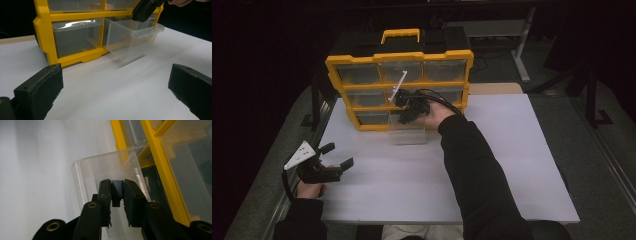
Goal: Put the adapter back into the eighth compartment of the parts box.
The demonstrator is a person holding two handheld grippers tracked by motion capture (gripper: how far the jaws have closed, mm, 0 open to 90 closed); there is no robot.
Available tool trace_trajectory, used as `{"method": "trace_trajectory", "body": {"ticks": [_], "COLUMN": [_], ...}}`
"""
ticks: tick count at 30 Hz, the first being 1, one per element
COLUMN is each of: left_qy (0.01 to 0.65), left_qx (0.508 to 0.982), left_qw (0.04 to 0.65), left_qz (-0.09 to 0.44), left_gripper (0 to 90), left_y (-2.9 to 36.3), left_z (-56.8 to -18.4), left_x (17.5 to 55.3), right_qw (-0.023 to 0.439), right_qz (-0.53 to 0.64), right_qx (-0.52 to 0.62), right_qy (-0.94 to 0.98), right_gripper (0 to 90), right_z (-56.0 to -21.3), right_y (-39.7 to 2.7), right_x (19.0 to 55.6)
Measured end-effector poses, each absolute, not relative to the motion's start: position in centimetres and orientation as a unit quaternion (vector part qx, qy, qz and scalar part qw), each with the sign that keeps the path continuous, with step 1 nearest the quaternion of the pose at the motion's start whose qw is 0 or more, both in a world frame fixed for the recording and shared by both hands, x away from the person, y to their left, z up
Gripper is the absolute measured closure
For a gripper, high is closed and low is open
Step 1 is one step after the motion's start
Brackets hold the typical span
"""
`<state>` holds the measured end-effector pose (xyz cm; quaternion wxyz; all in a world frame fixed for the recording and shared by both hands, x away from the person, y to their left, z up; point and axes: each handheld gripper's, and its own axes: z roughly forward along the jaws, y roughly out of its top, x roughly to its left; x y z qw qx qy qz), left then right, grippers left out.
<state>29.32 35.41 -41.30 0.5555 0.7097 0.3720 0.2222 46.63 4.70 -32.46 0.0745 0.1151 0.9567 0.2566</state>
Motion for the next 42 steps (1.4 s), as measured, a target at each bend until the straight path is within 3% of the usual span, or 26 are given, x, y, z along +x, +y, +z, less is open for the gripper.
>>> {"method": "trace_trajectory", "body": {"ticks": [10, 18, 35, 40, 42], "left_qy": [0.372, 0.371, 0.368, 0.367, 0.367], "left_qx": [0.71, 0.711, 0.713, 0.713, 0.713], "left_qw": [0.556, 0.556, 0.555, 0.555, 0.556], "left_qz": [0.222, 0.221, 0.22, 0.219, 0.219], "left_gripper": [0.0, 0.0, 0.0, 0.0, 0.0], "left_y": [35.4, 35.3, 35.2, 35.2, 35.2], "left_z": [-41.3, -41.3, -41.3, -41.3, -41.3], "left_x": [29.3, 29.3, 29.3, 29.2, 29.2], "right_qw": [0.075, 0.086, 0.082, 0.087, 0.085], "right_qz": [0.245, 0.247, 0.278, 0.286, 0.289], "right_qx": [0.116, 0.119, 0.157, 0.165, 0.169], "right_qy": [0.96, 0.958, 0.944, 0.94, 0.938], "right_gripper": [74.4, 63.8, 14.9, 11.4, 5.9], "right_z": [-33.4, -32.7, -31.5, -31.2, -31.0], "right_y": [5.2, 5.0, 2.0, 0.8, 0.3], "right_x": [46.9, 46.4, 45.6, 45.3, 45.1]}}
